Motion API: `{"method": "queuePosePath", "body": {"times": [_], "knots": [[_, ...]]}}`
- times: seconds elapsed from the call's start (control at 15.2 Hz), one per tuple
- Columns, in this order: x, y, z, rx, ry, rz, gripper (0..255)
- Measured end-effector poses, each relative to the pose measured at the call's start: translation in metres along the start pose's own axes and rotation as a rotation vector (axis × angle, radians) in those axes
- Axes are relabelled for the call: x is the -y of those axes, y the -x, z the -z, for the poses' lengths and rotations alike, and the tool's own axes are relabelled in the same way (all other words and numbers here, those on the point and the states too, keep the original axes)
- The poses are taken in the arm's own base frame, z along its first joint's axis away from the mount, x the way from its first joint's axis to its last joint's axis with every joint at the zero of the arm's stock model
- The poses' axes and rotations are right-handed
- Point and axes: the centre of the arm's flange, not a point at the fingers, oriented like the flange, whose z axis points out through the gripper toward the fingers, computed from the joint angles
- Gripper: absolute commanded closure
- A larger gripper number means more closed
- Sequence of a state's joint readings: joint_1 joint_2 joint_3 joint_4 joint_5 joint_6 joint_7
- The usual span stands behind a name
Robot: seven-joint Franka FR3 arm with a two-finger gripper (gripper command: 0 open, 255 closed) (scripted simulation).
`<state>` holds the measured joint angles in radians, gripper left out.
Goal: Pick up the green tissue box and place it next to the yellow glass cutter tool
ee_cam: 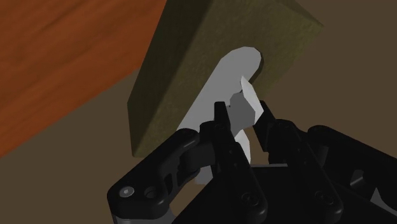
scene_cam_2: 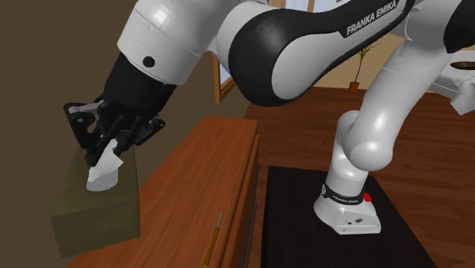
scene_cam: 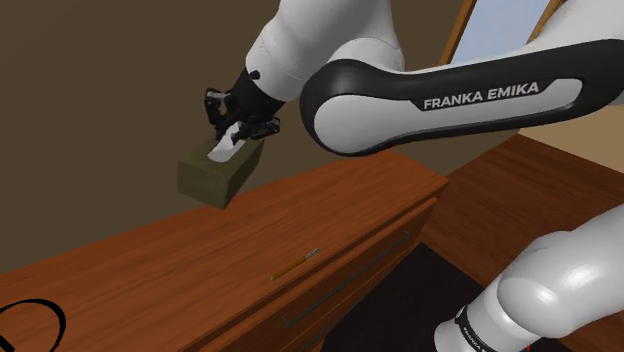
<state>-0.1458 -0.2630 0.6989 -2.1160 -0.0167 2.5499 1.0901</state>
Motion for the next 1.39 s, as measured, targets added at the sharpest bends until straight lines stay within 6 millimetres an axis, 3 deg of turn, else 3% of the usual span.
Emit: {"method": "queuePosePath", "body": {"times": [0.13,0.26,1.39], "knots": [[0.021,0.012,-0.006,0.001,0.000,0.000,255],[0.022,0.019,-0.013,0.000,0.000,-0.001,255],[-0.015,0.058,-0.084,0.000,0.000,-0.003,255]]}}
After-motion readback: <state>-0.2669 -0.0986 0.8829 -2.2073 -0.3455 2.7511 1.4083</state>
